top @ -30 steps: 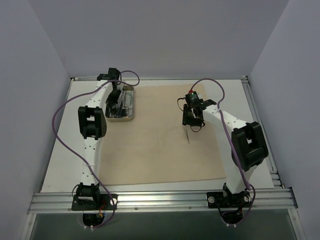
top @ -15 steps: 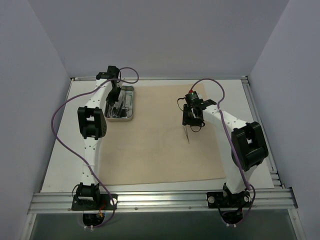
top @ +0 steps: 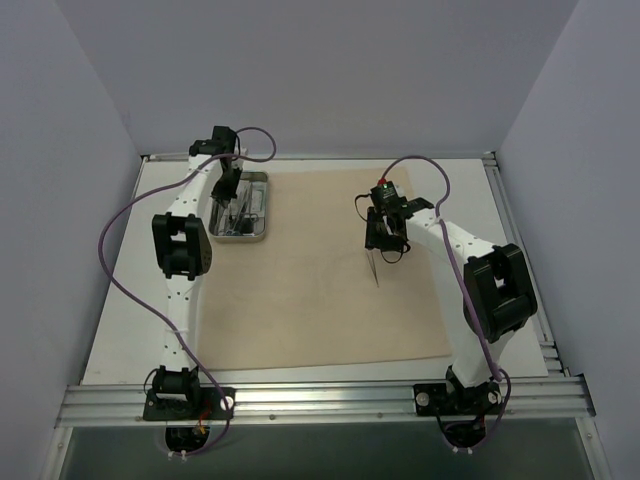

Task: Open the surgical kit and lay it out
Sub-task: Pick up the medical item from the container, then place the medical item in the surgical kit.

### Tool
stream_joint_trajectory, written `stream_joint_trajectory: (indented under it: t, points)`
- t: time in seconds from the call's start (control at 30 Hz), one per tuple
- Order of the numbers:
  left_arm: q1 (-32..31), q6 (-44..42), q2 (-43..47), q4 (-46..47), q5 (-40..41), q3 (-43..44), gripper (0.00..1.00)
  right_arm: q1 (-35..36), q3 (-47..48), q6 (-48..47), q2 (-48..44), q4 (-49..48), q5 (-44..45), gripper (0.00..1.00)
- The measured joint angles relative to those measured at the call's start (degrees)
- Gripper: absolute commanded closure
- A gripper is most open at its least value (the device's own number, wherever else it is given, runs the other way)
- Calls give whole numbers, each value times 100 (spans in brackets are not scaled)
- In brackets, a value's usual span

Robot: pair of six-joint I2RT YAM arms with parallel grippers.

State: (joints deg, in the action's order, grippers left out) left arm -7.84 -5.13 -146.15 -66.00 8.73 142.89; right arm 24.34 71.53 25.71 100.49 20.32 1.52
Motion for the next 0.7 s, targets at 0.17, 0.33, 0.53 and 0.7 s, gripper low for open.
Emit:
stream_joint_trajectory:
  t: [0.17,0.33,0.53,0.7]
  points:
    - [2,33,114,2,-179,0,98,0,83,0,-2,22,0,66]
    - [0,127,350,2,-553,0,98,0,155,2,-17,33,-4,65]
    - [2,203,671,9,-1427,127,98,0,610,-9,-83,35,-157,58]
    - [0,411,1285,166,-2509,111,98,7,1099,-39,-280,-608,-796,33]
